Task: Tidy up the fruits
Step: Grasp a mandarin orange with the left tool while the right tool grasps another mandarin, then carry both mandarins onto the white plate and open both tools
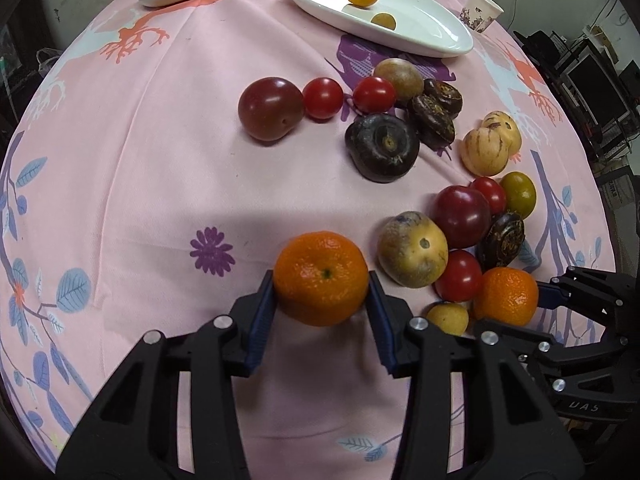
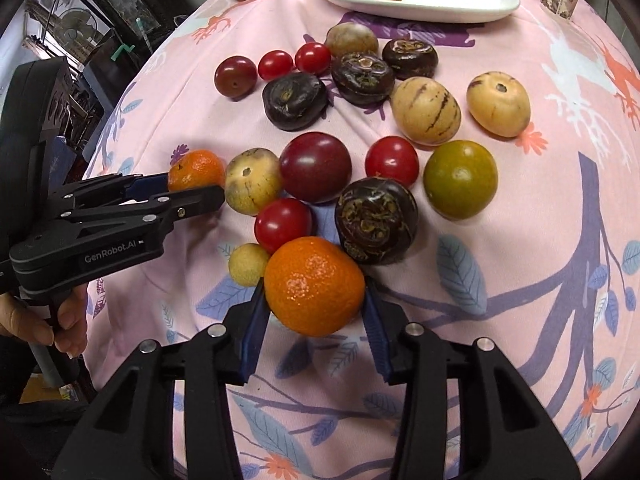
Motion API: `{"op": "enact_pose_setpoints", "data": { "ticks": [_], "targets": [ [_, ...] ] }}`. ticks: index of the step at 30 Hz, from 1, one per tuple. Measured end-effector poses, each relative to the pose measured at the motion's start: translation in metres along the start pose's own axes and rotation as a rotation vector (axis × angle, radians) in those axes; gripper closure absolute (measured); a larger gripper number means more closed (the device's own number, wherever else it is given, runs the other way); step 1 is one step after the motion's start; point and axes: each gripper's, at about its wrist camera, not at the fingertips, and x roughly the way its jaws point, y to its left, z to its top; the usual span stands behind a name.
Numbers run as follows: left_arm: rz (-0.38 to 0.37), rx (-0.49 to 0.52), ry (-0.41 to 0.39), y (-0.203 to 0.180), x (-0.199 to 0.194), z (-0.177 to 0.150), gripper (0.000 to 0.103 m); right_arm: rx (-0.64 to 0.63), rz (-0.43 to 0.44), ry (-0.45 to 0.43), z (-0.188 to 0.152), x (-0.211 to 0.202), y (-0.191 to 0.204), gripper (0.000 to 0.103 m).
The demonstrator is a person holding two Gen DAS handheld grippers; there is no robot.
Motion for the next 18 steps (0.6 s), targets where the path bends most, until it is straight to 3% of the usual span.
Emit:
{"op": "enact_pose_setpoints", "data": {
  "ticks": [8,18],
  "targets": [
    [-0.024,-0.028,-0.047,0.005,-0.029,0.002,0.059,0.035,0.035,-0.08,-0.002,-0.044,-0.016,0.058],
    [-0.08,-0.008,-0.145,-0.007,-0.071,0.025,0.059,0.076,-0.011,-0.192,0.013,-0.085,-0.04,0.058]
  ]
}}
